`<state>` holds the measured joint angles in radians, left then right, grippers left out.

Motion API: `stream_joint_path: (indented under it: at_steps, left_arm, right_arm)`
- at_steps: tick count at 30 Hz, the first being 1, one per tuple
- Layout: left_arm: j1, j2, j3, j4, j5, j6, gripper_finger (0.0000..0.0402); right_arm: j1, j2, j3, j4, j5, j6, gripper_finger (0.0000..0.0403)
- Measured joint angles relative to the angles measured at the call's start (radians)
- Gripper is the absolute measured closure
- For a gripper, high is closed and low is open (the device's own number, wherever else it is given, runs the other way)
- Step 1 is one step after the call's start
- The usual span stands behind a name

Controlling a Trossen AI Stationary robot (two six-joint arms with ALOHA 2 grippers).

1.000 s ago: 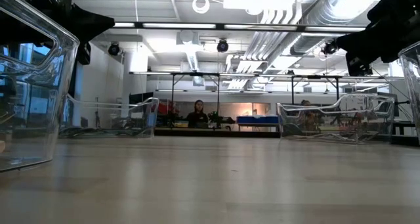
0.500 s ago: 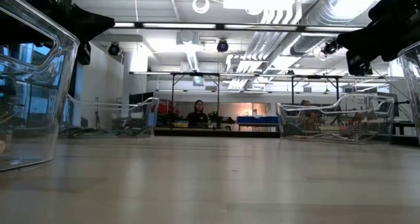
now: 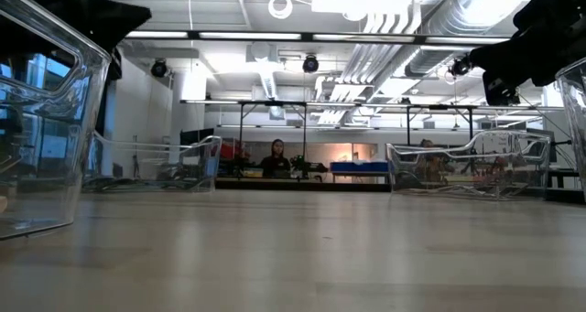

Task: Sort silverware by color (type)
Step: Return to Home Position

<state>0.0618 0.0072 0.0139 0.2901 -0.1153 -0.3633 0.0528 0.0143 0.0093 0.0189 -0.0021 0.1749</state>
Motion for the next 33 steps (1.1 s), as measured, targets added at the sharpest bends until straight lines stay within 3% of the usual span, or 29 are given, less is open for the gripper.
stream_joint_path:
  at_steps: [9, 14, 18, 33]
  left_arm:
    - [-0.079, -0.003, 0.0, -0.062, -0.009, 0.003, 0.0401]
    - [-0.162, -0.004, -0.001, -0.209, -0.008, 0.238, 0.0401]
    - [-0.174, -0.004, -0.001, -0.273, 0.028, 0.281, 0.0401]
    - [-0.173, 0.0, -0.001, -0.27, 0.036, 0.263, 0.0401]
  right_arm:
    - [0.0, 0.002, 0.0, 0.0, -0.001, 0.0, 0.0402]
    - [0.0, 0.002, 0.0, 0.0, -0.001, 0.0, 0.0402]
    - [0.0, 0.003, 0.0, 0.0, -0.001, 0.0, 0.0402]
    - [0.0, 0.004, -0.001, 0.0, -0.001, 0.0, 0.0402]
